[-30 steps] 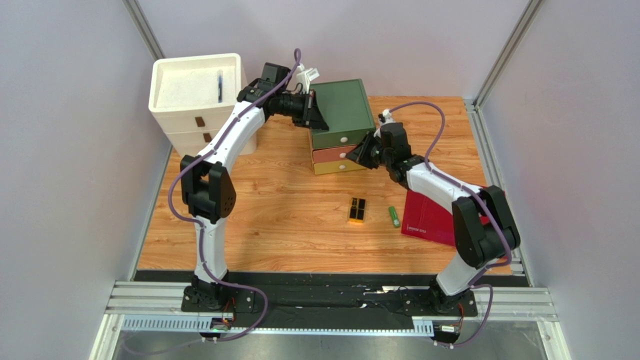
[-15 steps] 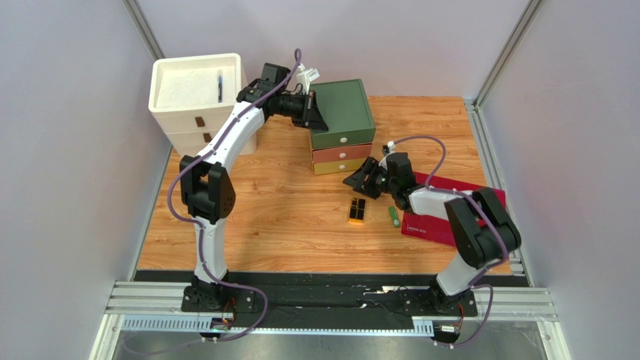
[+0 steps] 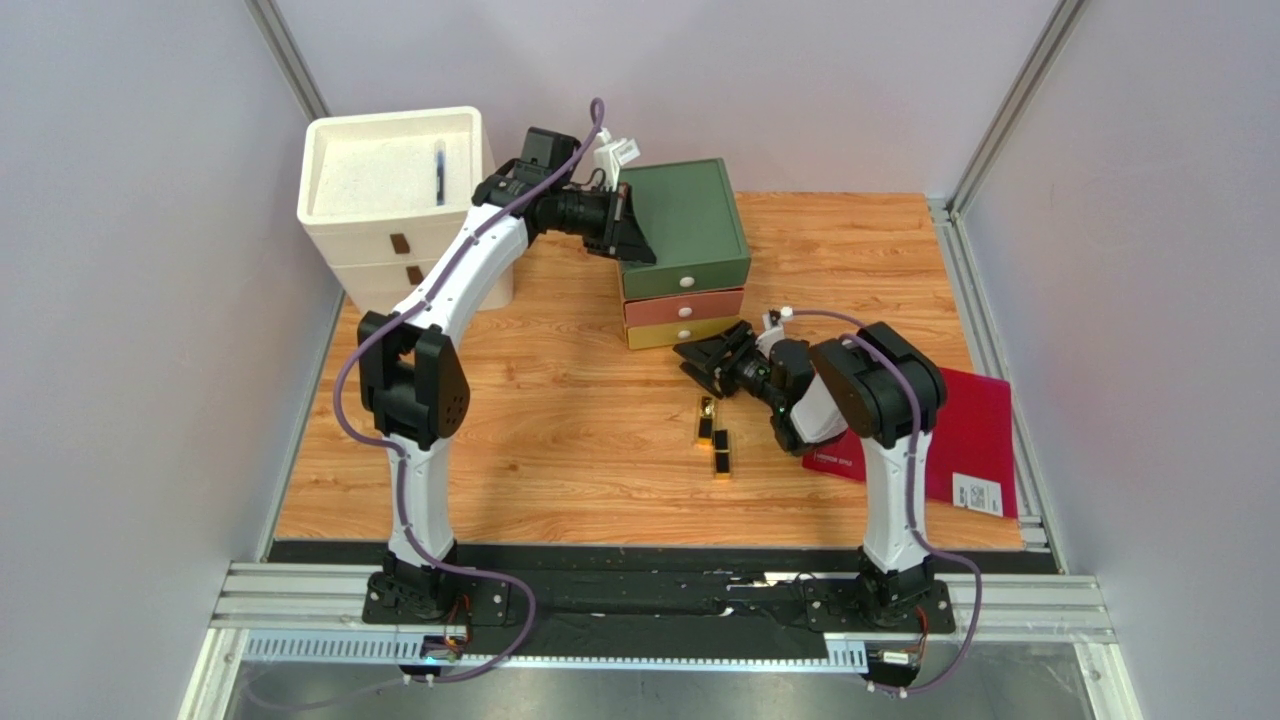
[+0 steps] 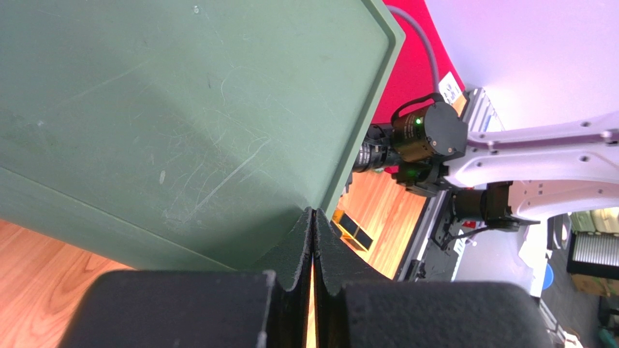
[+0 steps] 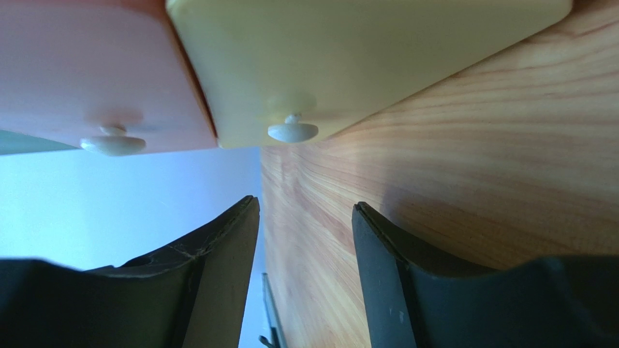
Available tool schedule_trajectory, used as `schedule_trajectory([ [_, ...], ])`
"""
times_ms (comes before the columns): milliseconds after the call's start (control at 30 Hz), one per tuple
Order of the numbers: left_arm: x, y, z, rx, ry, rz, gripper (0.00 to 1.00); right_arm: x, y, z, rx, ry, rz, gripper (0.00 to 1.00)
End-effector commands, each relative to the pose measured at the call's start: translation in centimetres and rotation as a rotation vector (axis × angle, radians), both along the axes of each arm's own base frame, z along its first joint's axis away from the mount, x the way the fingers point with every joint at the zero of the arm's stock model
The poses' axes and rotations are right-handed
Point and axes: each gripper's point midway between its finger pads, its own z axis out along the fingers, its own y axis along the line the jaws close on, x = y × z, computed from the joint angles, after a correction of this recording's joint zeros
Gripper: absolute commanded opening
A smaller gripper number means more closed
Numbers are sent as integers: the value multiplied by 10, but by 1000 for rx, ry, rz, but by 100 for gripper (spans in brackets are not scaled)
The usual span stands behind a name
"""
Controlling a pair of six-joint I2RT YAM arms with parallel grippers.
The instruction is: Organize the makeup
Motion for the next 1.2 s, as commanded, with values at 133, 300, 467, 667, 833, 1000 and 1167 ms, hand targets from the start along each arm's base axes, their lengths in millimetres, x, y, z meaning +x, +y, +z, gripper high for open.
schedule_trajectory([
  [133,-22,15,-46,128,150,-2,0,14,-14,10,98,-83,-119,57],
  [300,-22,16,-46,130,149,-2,0,15,-24,3,79,-65,-180,57],
  [467,-23,16,-46,131,148,-4,0,23,-29,-5,60,-45,-216,56],
  [667,-23,16,-48,136,152,-5,0,42,-24,-2,92,-58,-229,54],
  [833,-25,17,-49,137,158,-8,0,52,-18,-7,90,-46,-225,53],
  [1000,-27,18,-51,143,162,-15,0,53,-20,-17,94,-26,-241,51],
  [1167,-27,18,-52,145,165,-16,0,49,-20,-26,89,-4,-241,47],
])
